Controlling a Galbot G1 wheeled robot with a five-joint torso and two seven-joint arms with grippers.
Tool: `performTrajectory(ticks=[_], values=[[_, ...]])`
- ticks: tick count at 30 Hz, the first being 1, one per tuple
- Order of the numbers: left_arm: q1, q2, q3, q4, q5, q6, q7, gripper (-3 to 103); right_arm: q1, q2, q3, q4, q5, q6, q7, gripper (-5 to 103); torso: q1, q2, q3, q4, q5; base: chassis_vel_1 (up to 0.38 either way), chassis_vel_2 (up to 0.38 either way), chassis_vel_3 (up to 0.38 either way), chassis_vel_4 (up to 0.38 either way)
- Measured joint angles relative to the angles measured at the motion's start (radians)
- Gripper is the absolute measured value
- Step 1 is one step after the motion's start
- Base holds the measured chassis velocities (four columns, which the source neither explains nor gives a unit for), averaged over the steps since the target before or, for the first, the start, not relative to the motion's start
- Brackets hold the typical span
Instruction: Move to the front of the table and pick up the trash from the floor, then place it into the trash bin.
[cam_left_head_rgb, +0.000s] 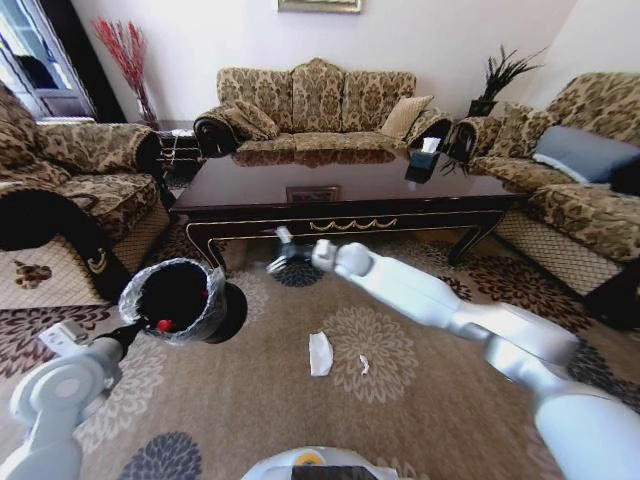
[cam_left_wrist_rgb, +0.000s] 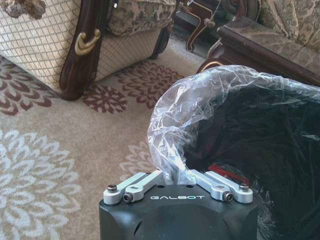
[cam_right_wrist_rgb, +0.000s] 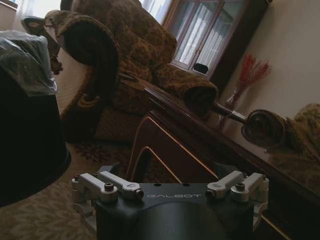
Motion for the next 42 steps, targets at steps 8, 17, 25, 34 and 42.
performTrajectory(ticks=[8, 17, 25, 34, 42], values=[[0.014, 0.023, -0.042, -0.004, -0.017, 0.0, -0.003, 2, -0.124, -0.055, -0.012, 0.031, 0.25, -0.234, 0.094, 100, 0.0, 0.0, 0.0, 0.0005, 0.0, 0.0, 0.0, 0.0, 0.0], [0.016, -0.001, -0.073, -0.031, -0.041, 0.0, -0.013, 2, -0.231, -0.052, -0.053, -0.008, 0.281, -0.327, 0.18, 100, 0.0, 0.0, 0.0, 0.0003, -0.0002, 0.0, 0.0, 0.0, 0.0], [0.006, -0.015, -0.083, -0.05, -0.041, -0.001, -0.013, 2, -0.328, -0.02, -0.101, -0.031, 0.462, -0.402, 0.417, 100, 0.0, 0.0, 0.0, 0.0007, -0.0001, 0.0, 0.0, 0.0, 0.0], [0.005, -0.013, -0.07, -0.05, -0.04, -0.001, 0.003, 2, -0.436, 0.002, -0.101, -0.098, 0.495, -0.423, 0.535, 100, 0.0, 0.0, 0.0, 0.0003, -0.0002, 0.0, 0.0, 0.0, 0.0], [0.004, -0.01, -0.06, -0.048, -0.035, -0.001, 0.008, 2, -0.464, 0.019, -0.096, -0.151, 0.431, -0.39, 0.505, 100, 0.0, 0.0, 0.0, 0.0003, -0.0002, 0.0, 0.0, 0.0, 0.0]])
